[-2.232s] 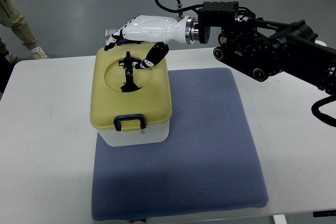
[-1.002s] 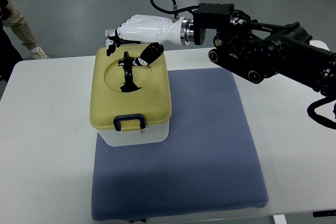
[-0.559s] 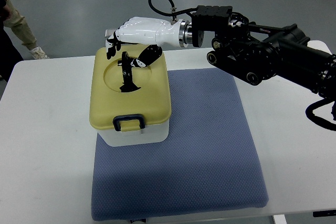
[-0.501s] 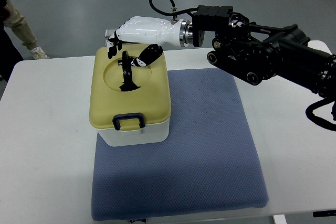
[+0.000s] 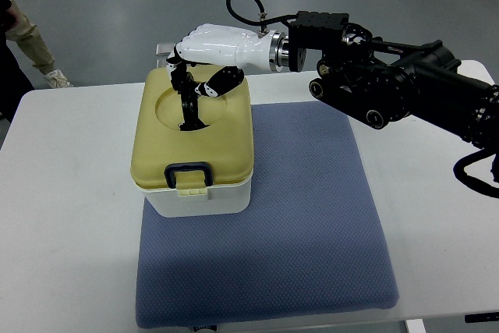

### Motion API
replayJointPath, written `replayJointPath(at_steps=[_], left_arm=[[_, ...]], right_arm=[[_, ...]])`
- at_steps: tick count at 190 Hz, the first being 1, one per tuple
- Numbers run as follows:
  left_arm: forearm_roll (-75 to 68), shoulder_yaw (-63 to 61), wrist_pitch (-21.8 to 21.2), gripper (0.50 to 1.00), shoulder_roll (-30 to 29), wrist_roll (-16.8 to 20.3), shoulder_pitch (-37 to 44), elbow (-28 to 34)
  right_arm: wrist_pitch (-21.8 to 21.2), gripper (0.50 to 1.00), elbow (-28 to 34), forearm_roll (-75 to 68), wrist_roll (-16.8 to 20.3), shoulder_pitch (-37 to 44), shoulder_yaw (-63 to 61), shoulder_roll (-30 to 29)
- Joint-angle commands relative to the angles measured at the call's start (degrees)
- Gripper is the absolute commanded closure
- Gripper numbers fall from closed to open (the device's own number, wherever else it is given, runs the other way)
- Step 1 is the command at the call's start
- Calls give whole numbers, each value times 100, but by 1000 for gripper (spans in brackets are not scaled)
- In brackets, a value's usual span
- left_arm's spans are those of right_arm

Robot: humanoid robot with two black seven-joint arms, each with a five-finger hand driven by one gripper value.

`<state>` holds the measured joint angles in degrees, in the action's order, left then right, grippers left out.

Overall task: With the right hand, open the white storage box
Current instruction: 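Lift the yellow lid up off the white box with the right hand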

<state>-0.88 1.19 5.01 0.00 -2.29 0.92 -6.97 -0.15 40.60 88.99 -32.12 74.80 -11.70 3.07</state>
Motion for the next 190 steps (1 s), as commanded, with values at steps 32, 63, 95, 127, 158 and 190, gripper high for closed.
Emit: replayJointPath(at_steps=[32,63,95,127,158,190], left_arm=[[0,-5,0,500,0,1,-4,2],[0,4,0,500,0,1,4,-7],[0,12,0,500,0,1,-4,-7],[0,4,0,500,0,1,4,-7],[0,4,0,500,0,1,-4,-7],[-8,4,0,500,0,1,4,-7]], right_arm=[[102,1000,0,-119,-13,61,-96,9],[243,1000,9,-312,-22,78,-105,-8],[401,1000,9,-532,-13,157,-157,44],[322,1000,0,-682,13,166,-500,334],[296,1000,-53,-980,136,96,-711,642],[287,1000,-299,-1411,154,-168,-702,1081]])
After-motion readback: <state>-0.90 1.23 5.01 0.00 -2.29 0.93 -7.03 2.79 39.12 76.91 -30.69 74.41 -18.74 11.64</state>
